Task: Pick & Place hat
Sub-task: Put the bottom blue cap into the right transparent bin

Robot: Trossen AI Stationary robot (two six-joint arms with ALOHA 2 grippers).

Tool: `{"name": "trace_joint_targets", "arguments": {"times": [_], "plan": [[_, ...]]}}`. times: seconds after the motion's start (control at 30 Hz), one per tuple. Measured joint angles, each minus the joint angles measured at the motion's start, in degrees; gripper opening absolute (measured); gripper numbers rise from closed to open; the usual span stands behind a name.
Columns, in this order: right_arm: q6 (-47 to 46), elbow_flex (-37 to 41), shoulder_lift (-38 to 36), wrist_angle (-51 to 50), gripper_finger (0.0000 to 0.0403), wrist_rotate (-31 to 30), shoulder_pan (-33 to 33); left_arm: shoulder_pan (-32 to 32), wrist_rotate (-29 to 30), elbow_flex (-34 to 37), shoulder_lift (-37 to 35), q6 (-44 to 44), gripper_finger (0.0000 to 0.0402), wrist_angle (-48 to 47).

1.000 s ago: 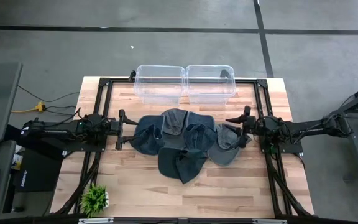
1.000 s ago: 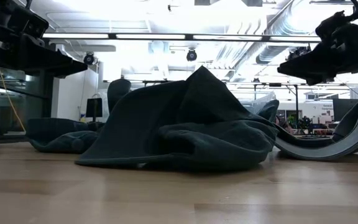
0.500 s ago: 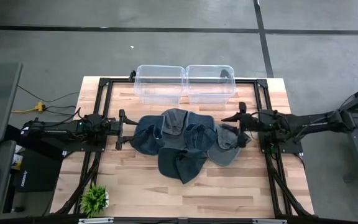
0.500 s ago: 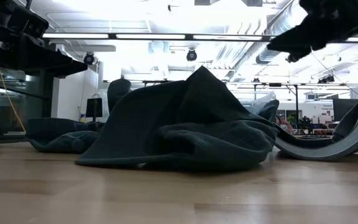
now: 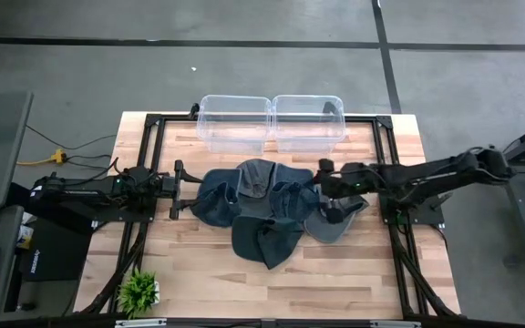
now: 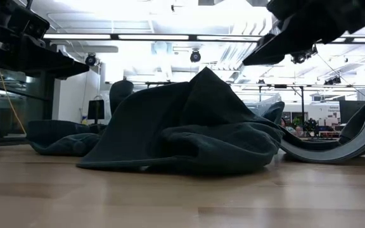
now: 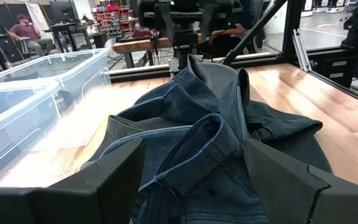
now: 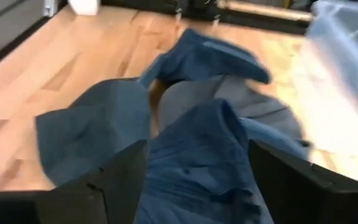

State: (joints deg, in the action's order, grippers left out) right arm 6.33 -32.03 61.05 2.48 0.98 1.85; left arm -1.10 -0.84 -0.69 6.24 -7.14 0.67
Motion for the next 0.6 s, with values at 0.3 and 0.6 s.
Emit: {"name": "trace_joint_targets", "arguments": {"times": [0.3,0.6], "plan": [[0.1,-6.6,10.9,-0.3,0.028,1.1,5.6,0.0,0.0,0.0,0.0,0.0,0.0273,0.0],[-2.2,-10.5,17.7,0.2,0.0278,-1.7,10.4,0.0,0.0,0.0,0.0,0.0,0.0273,0.0]]}}
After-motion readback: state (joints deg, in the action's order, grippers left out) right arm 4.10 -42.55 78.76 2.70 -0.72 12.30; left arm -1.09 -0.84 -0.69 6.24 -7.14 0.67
